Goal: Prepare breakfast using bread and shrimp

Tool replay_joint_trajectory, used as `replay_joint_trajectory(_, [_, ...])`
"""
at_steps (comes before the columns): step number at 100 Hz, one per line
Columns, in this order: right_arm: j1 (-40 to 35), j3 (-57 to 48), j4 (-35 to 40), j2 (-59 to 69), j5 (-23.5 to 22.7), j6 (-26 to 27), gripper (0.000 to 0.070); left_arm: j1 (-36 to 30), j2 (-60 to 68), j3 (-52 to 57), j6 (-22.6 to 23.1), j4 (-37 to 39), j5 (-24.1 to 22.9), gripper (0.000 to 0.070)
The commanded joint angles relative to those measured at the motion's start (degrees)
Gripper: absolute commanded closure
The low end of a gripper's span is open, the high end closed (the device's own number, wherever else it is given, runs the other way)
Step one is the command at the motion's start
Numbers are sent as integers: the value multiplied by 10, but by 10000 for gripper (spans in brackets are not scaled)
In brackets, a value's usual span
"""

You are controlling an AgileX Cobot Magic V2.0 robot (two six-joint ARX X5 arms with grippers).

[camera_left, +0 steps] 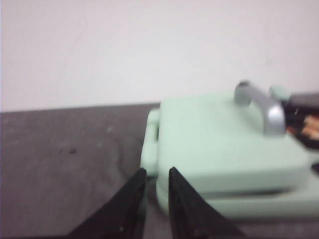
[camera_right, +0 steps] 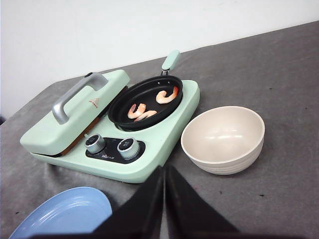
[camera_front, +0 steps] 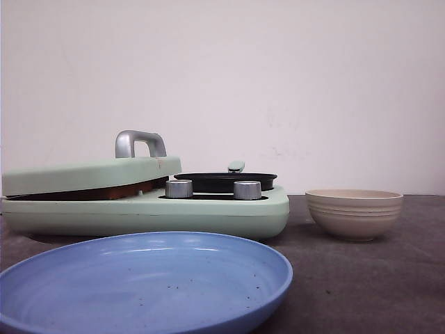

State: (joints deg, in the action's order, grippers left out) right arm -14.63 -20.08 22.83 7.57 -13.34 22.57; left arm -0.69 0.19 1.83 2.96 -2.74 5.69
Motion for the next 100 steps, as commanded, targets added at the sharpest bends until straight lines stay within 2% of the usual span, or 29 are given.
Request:
replay_joint_trajectory(1, [-2,0,-8,0,0,4,700,7,0,-10,23,-50,-5,700])
replay_joint_trajectory(7, [-2,0,-8,0,1,4,700,10,0,-10,26,-78,-7,700])
replay_joint_trajectory(12, [-2,0,-8,0,1,4,700,10,0,-10,52,-80,-13,700])
replay_joint_trajectory(100, [-2,0,-8,0,-1,4,700,10,0,-10,49,-80,-13,700])
